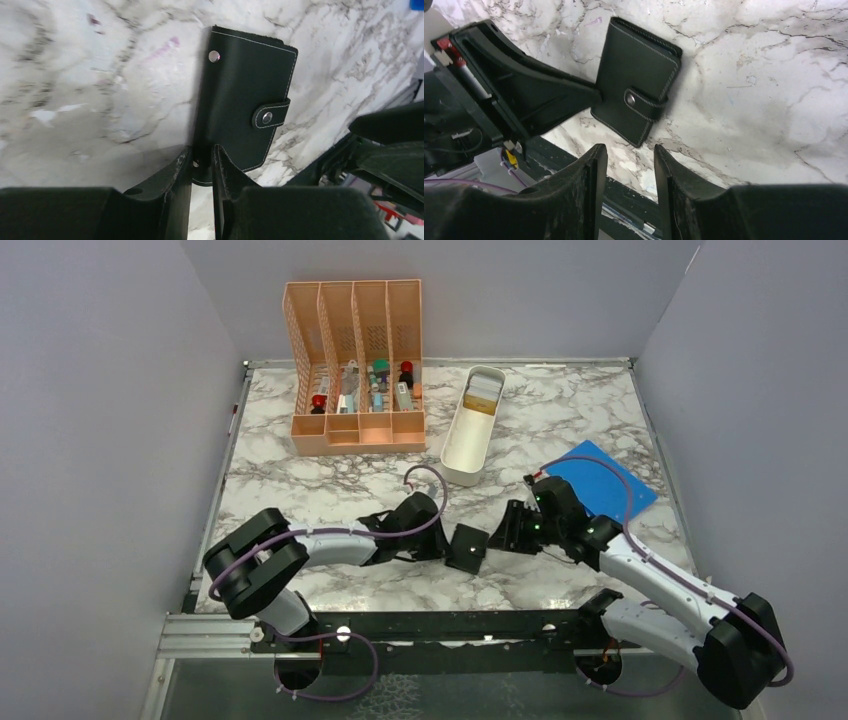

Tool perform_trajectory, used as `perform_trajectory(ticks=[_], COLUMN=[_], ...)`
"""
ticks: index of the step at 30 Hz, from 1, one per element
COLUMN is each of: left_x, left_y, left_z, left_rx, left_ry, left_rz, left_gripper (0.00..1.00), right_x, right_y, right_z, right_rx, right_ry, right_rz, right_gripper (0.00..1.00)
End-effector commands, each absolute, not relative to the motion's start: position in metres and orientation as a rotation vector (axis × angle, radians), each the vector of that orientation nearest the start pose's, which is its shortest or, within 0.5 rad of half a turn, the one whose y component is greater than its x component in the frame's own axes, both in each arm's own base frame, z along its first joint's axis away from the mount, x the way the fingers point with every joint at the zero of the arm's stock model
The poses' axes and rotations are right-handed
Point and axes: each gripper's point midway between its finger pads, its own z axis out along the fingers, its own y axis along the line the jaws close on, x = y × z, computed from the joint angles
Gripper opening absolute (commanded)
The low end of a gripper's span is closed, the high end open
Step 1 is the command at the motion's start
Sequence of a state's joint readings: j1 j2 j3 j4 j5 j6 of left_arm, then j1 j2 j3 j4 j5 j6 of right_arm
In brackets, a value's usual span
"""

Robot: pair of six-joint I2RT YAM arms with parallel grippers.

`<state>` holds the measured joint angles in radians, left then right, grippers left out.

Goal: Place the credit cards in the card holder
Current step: Adjust the card holder at the center of the board.

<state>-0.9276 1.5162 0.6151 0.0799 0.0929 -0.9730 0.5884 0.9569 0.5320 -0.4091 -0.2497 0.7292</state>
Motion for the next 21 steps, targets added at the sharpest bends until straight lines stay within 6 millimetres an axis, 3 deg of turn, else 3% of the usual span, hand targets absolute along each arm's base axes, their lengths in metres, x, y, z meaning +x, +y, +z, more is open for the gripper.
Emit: perform_trajectory(ticks=[1,5,9,18,21], left_x=[0.145,0.135,0.139,0.174,0.182], left_y=[-0.340,-0.351,-0.349,-0.297,-0.287], left_z=[0.026,0.037,0.047,0.045,0.051], left_rx=[0.032,0.016,0.010,-0.062,-0.037], left_ry=[2.666,2.645,2.608,2.563,2.545], left_rz=[-1.086,-1.220,-1.230,-1.052,-1.052], left_gripper=[0.22,0.25,0.29,0.39,0.43], right_x=[0.176,0.179,0.184,0.178,0.177], right_y=[0.208,0.209,0.209,0.191,0.198], right_z=[0.081,0.064,0.053,0.029,0.028], right_rx=[0.057,0.054,0.034,0.126,0.107], right_ry=[2.569,2.599,2.609,2.665,2.660], right_rz=[0.889,0.853,0.822,0.701,0.750], right_gripper=[0.43,0.43,0.45,0.50,0.51])
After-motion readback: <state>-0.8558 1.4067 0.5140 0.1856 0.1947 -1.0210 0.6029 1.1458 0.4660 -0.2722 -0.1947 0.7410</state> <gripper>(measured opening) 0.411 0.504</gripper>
